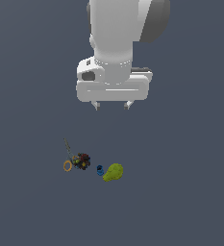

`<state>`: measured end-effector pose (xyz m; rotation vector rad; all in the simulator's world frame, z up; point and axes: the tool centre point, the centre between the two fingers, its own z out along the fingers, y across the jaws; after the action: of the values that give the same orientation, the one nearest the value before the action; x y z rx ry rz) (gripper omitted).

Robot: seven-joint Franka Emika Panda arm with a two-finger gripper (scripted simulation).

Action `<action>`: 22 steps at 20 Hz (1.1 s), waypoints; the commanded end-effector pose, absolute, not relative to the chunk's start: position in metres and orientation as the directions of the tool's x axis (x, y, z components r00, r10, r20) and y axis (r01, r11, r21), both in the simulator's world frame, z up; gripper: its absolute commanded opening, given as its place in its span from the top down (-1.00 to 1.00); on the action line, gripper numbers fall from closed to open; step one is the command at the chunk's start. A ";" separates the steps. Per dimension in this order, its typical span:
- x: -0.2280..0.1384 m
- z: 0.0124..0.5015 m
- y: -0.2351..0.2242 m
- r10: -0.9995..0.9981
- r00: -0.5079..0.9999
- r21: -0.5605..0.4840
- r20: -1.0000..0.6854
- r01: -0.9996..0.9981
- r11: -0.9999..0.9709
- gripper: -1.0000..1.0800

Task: Pick up a designated object from a clutter of objects.

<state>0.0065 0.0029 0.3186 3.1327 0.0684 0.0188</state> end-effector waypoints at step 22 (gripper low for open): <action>0.041 0.274 0.008 -0.288 0.958 -0.035 -0.011 -0.288 -0.957 -0.92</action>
<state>0.0371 0.0071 0.2799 3.1492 -0.3928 -0.0045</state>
